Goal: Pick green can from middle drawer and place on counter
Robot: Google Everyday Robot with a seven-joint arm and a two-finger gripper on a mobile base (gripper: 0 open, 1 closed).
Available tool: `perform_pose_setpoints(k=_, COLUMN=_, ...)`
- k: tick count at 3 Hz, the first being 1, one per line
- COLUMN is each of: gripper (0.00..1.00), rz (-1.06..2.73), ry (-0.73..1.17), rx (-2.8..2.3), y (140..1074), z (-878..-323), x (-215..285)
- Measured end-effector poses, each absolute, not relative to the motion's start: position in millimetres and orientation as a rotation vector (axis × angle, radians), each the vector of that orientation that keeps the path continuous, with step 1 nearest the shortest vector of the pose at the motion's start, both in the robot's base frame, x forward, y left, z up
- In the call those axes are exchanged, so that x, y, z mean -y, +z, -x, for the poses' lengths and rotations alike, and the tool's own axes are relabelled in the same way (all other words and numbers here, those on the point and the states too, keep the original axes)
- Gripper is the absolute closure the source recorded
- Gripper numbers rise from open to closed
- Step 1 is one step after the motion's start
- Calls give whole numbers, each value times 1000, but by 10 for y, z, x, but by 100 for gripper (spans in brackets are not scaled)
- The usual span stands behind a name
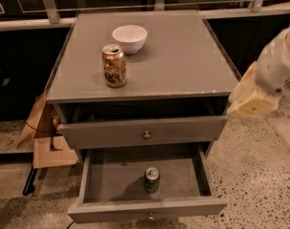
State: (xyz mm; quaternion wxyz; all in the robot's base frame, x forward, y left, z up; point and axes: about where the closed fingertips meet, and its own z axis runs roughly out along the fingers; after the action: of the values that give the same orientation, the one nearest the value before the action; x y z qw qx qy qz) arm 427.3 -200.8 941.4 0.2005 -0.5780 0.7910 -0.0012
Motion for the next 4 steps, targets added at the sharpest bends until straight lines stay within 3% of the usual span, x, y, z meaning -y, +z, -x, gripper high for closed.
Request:
perform_pose_setpoints(k=1, gripper=86, rz=1528, ry=202, rx=-2185, y=8763, z=-4139, x=1690)
perform_pose_setpoints(k=2, gripper=100, rz=1459, ry=412, rx=-2150, y=7987, z=-4036, x=1314)
perform_pose_setpoints(k=4, gripper=100, rz=1423, ry=391, rx=-2162, y=7788, z=-4070, x=1281)
